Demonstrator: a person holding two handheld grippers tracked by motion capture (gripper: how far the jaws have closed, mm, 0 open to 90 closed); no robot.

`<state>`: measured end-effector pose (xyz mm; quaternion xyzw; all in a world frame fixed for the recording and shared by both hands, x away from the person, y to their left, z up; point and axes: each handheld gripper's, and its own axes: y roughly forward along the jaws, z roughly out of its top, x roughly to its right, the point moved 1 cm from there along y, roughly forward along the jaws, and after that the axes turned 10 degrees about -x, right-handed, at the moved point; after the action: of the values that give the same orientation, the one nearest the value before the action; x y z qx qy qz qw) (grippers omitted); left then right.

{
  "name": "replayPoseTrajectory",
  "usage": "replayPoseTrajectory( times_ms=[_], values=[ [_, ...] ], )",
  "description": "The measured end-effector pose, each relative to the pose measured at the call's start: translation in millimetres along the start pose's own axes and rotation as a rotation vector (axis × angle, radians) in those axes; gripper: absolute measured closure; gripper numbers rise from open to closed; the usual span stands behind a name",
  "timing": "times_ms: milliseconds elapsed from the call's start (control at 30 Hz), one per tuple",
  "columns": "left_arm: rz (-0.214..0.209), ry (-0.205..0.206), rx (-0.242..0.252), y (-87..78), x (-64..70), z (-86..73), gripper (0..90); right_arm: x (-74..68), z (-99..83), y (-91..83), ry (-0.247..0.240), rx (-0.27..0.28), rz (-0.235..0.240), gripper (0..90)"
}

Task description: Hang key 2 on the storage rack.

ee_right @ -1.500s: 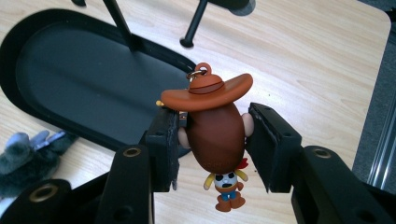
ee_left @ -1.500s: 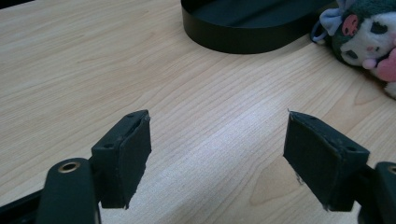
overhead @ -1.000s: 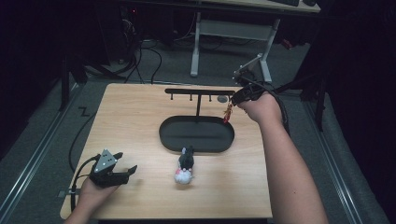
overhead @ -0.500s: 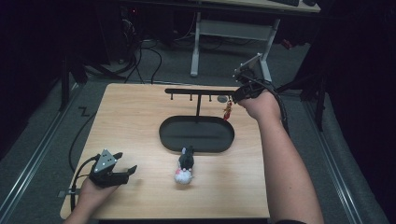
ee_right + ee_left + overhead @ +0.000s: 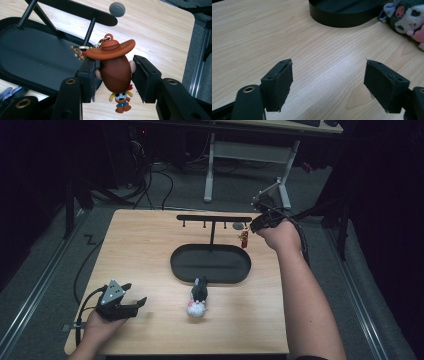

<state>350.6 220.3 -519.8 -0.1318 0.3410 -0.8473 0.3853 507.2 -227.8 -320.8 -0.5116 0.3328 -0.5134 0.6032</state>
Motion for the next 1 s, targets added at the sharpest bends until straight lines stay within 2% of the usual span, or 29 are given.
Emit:
replayPoseTrajectory(
  times_ms=[300, 467, 667, 1000],
  values=[
    [0.001, -0.002, -0.004, -0.5, -1.1, -0.6, 23.5, 0.9, 8.6, -4.8, 0.004, 0.023, -0.008, 55.3],
    [0.002, -0.002, -0.004, -0.5, -1.4, -0.8, 23.5, 0.9, 8.8, -2.6, 0.005, 0.012, -0.012, 55.3],
    [0.002, -0.002, -0.002, -0.3, -0.7, -0.8, 23.5, 4.6, -0.8, 13.2, 0.021, -0.01, 0.0, 55.3],
    [-0.002, 0.005, -0.009, 0.9, 0.4, 0.3, 23.5, 8.1, -20.8, 50.3, 0.044, -0.046, 0.047, 55.1]
  ],
)
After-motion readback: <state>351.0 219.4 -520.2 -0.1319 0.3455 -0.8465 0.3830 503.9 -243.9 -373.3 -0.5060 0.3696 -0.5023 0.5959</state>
